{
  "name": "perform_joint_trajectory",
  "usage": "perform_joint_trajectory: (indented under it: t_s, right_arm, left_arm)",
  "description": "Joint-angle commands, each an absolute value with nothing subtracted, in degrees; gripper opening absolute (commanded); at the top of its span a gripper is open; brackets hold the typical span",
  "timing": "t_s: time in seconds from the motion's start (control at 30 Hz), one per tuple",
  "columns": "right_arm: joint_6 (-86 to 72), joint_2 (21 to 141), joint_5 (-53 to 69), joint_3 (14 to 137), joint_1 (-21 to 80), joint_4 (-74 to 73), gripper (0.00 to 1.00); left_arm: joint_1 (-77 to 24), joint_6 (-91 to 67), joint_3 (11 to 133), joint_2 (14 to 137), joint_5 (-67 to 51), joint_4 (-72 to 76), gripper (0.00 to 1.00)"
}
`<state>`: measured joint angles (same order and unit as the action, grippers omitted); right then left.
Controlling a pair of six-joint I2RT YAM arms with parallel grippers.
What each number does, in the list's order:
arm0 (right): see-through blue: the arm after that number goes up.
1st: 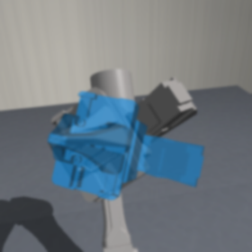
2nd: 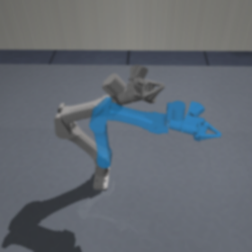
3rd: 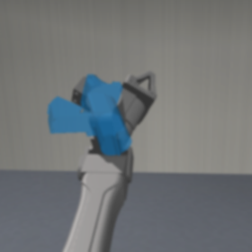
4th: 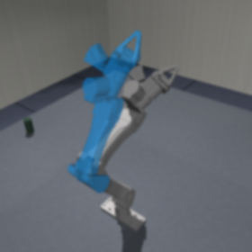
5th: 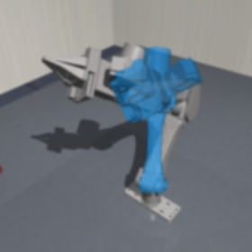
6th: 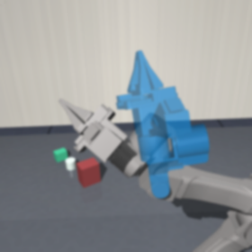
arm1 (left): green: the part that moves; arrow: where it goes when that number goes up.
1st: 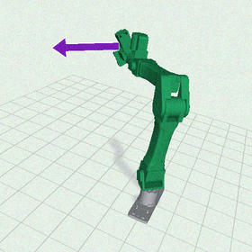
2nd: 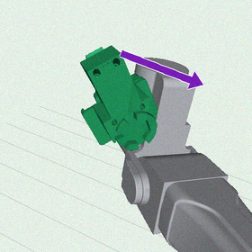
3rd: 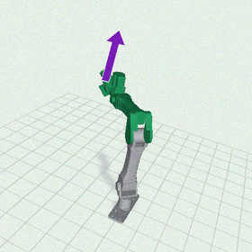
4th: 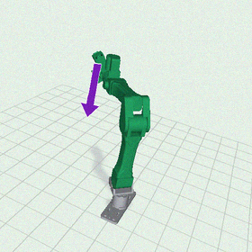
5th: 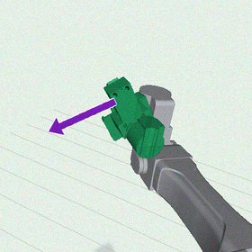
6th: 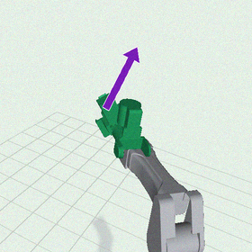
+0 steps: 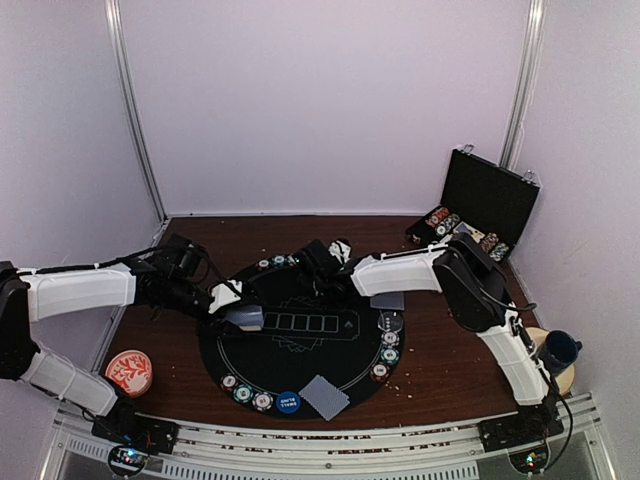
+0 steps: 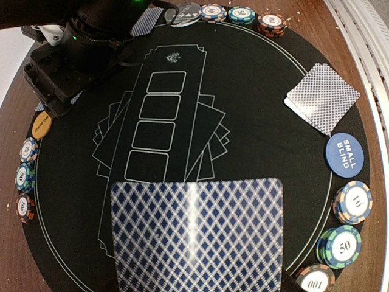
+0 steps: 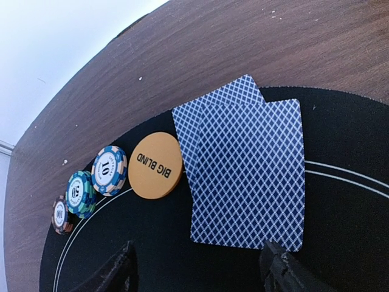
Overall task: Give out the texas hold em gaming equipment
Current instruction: Adjust the poker card in the big blind area.
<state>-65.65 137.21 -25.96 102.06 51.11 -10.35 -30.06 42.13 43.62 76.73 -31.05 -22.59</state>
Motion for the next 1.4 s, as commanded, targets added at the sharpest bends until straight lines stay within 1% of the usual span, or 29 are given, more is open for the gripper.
perform_joint_trajectory:
  t_s: [0.0, 0.23, 0.97, 1.1, 1.23, 1.37]
  right_arm:
    - [-64.26, 139.07, -29.50, 102.53, 50.32, -15.69, 0.70]
    - [-62.51, 138.53, -30.41, 102.10, 49.19, -14.36, 0.71]
    - [-59.08, 141.06, -26.67, 104.56, 48.33, -9.15, 0.71]
    - [-57.95, 136.41, -23.22, 98.49, 48.29, -3.85, 0.72]
    - [-55.66, 127.12, -19.22, 90.28, 48.34, 3.70, 0.73]
    - [-52.28, 119.38, -16.06, 83.98, 48.69, 7.60, 0.80]
  left_arm:
    - [-30.27, 42.50, 43.77, 75.46, -31.83, -21.44, 0.13]
    - [-30.28, 42.48, 43.77, 75.87, -31.73, -21.41, 0.13]
    - [-30.24, 42.64, 43.70, 75.84, -31.74, -21.35, 0.13]
    - [-30.26, 42.60, 43.77, 76.01, -31.85, -21.31, 0.13]
    - [-30.24, 42.68, 43.75, 75.85, -31.85, -21.36, 0.13]
    - [-30.31, 42.64, 43.68, 75.94, -31.70, -21.29, 0.13]
